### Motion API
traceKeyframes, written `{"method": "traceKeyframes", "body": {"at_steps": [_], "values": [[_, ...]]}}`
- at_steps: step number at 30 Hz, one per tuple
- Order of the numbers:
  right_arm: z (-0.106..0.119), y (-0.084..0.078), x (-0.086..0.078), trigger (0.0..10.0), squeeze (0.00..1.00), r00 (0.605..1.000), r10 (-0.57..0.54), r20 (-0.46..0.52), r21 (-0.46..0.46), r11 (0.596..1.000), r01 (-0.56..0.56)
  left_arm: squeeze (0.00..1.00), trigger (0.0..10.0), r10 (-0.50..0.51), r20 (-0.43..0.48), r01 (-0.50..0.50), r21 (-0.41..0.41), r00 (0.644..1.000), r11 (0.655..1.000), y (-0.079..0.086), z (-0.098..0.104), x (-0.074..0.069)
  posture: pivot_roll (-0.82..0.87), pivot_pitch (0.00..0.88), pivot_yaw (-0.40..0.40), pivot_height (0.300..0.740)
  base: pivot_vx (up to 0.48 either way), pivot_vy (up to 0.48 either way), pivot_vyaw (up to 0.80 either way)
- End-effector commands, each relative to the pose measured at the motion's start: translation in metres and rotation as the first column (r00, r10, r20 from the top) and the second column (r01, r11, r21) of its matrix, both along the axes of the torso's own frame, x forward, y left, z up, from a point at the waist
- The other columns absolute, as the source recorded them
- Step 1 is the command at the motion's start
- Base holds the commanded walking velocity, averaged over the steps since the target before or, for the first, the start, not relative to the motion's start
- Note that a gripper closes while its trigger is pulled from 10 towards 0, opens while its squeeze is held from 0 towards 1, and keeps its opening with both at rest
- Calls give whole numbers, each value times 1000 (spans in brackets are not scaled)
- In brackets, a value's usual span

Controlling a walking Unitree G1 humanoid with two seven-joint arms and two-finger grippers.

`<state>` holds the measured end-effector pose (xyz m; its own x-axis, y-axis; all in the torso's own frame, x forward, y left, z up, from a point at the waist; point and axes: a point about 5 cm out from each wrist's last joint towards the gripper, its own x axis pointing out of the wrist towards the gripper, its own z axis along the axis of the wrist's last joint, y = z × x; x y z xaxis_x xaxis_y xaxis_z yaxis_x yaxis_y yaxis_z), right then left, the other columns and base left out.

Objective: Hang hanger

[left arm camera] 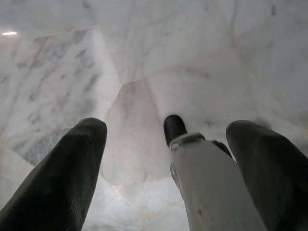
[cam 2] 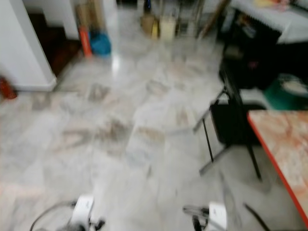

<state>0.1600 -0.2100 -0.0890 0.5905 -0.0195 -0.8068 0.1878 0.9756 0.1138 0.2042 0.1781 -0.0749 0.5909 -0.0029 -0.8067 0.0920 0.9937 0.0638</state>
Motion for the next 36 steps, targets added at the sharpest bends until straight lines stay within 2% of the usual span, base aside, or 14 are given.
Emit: {"method": "traceKeyframes", "body": {"at_steps": [1, 10, 25, 36], "values": [[3, -5, 4, 10000, 0, 1000, 0, 12, -15, 1000, 0, 0, 10000, -10, -18, 10, -5, 1000, 1000, -6, -3, -4, 57, 0, -19, 740, -345, 0, 0], [3, -4, 5, 10000, 0, 1000, 0, 14, -14, 1000, 0, 0, 10000, -11, -18, 11, -3, 1000, 1000, -4, -3, -4, 52, 0, -14, 740, -345, 0, 0], [3, -4, 6, 10000, 0, 1000, -2, 15, -14, 1000, 2, 0, 10000, 9, -47, -8, 18, 999, 1000, 17, -6, -15, 52, 0, -11, 740, -346, 0, 0], [4, -3, 7, 10000, 0, 1000, -4, 18, -11, 1000, 4, 0, 10000, 7, -55, -6, 19, 998, 1000, 17, -7, -18, 51, 0, -8, 740, -345, 0, 0]]}}
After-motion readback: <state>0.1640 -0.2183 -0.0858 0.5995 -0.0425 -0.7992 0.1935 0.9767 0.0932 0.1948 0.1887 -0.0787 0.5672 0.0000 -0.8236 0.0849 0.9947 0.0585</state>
